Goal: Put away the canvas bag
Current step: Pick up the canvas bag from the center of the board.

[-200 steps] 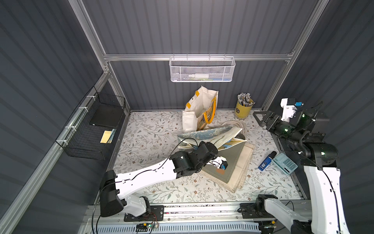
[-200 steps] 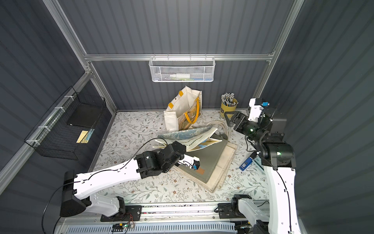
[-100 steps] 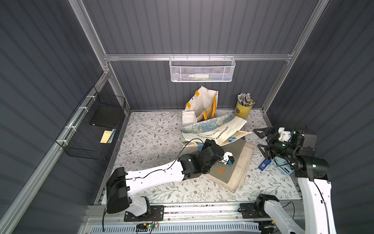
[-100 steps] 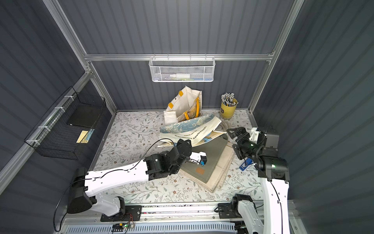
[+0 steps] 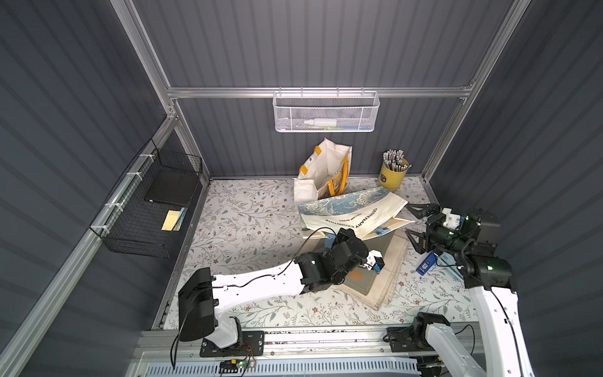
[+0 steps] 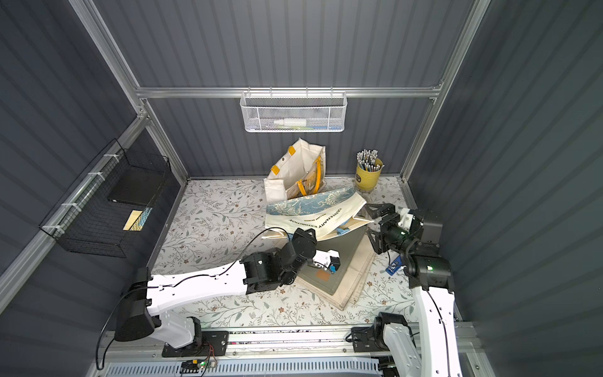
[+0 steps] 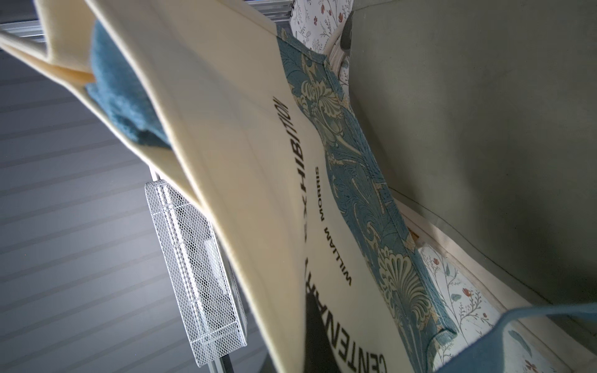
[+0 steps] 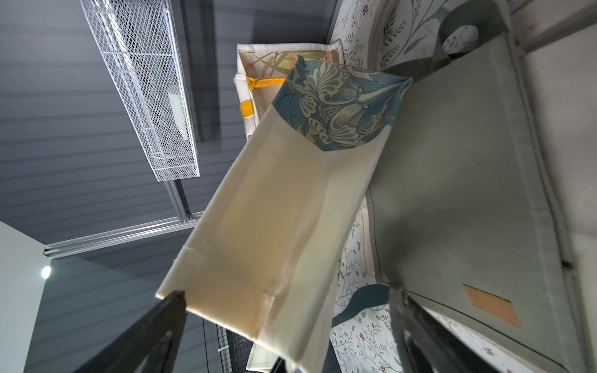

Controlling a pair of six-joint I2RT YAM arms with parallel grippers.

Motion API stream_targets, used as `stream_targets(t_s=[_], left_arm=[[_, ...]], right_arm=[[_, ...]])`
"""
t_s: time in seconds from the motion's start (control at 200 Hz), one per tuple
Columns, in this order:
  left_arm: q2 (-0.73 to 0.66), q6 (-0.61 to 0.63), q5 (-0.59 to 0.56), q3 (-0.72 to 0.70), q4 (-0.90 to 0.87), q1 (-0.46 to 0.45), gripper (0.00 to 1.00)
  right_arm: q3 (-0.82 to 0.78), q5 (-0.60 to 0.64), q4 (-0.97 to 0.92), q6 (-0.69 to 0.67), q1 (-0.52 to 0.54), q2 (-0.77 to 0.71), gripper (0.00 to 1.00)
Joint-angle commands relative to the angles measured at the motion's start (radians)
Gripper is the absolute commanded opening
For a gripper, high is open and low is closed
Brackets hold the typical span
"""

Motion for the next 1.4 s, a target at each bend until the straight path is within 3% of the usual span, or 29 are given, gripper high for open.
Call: stream_targets(t_s=[0.0, 0.26, 0.49, 0.615, 0.765, 0.971, 1.021, 1.071, 1.146, 1.211, 1.256, 1.391], left_arm=[[0.01, 0.043, -0.034, 0.02, 0.056, -0.017, 0.0], [0.026, 0.065, -0.047, 0.024, 0.098, -0.036, 0.0], [0.052, 0.206, -0.026, -0.003, 0.249, -0.041, 0.0], [0.07, 0.258, -0.025, -0.001, 0.303, -0.041, 0.0], [0.084, 0.292, -0.021, 0.002, 0.355, -0.045, 0.0], [0.09, 0.288, -0.026, 0.003, 0.383, -0.05, 0.0], [0.093, 0.281, -0.036, 0.008, 0.385, -0.05, 0.0], [0.097, 0.263, -0.05, 0.017, 0.38, -0.05, 0.13], [0.099, 0.199, -0.081, 0.038, 0.34, -0.05, 0.2], [0.091, 0.098, -0.101, 0.068, 0.242, -0.05, 0.27], [0.084, 0.021, -0.107, 0.082, 0.195, -0.05, 0.38], [0.069, -0.243, -0.166, 0.139, 0.184, -0.05, 0.58]], right_arm=[[-0.001, 0.005, 0.091, 0.051, -0.004, -0.011, 0.99], [-0.003, -0.007, 0.113, 0.048, -0.004, 0.026, 0.97], [-0.071, -0.066, 0.128, 0.048, -0.003, 0.047, 0.87], [-0.057, -0.071, 0.098, 0.015, -0.003, 0.069, 0.69], [-0.036, -0.055, 0.039, -0.041, -0.002, 0.094, 0.55], [-0.046, -0.031, 0.051, -0.034, -0.003, 0.097, 0.03], [-0.054, -0.036, 0.066, -0.023, -0.004, 0.098, 0.0], [-0.057, -0.04, 0.089, -0.006, -0.004, 0.097, 0.0], [-0.04, -0.039, 0.115, 0.016, -0.003, 0.098, 0.0], [-0.006, -0.036, 0.115, 0.017, -0.004, 0.111, 0.0], [0.016, -0.045, 0.116, 0.018, -0.004, 0.121, 0.0], [0.046, -0.048, 0.13, 0.035, -0.004, 0.136, 0.0]])
